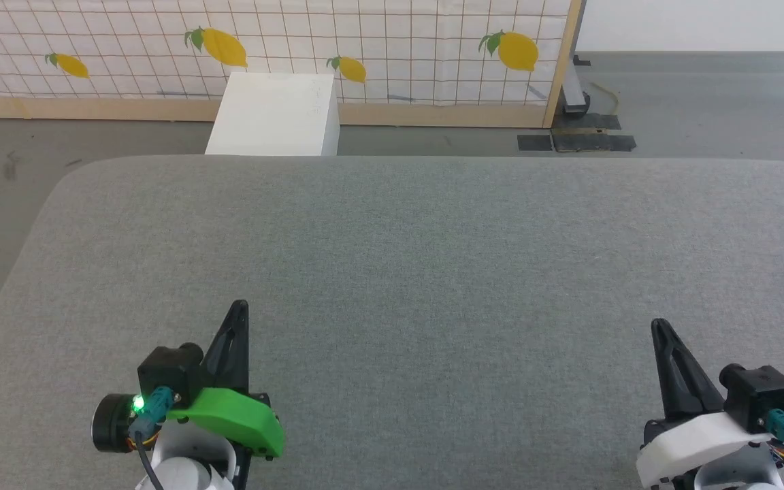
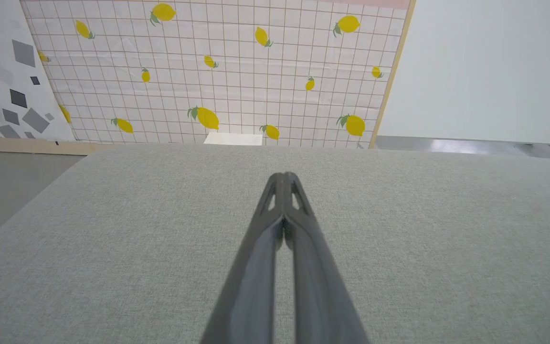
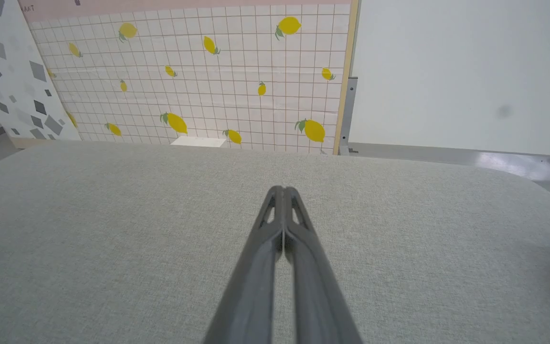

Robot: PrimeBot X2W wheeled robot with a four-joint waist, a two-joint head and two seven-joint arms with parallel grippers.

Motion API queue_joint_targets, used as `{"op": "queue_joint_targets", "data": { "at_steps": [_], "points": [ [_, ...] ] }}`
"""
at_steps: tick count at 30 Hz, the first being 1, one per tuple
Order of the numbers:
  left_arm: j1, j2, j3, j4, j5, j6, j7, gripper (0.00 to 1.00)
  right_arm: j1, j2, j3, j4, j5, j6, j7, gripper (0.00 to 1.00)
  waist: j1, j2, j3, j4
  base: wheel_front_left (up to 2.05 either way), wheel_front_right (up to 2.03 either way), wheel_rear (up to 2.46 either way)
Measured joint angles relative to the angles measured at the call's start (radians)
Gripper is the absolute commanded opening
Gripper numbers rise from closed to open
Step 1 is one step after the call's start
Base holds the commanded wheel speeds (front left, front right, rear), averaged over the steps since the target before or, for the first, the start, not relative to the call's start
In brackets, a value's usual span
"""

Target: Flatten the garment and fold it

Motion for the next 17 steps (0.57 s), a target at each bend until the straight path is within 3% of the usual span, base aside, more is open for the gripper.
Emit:
{"op": "queue_joint_targets", "data": {
  "at_steps": [17],
  "points": [
    [0.011,0.000,0.010,-0.029,0.037,0.017,0.031,0.00,-0.010,0.000,0.014,-0.010,-0.014,0.000,0.026,0.00,0.0000,0.0000,-0.003,-0.003,0.00,0.00,0.00]
  ]
}}
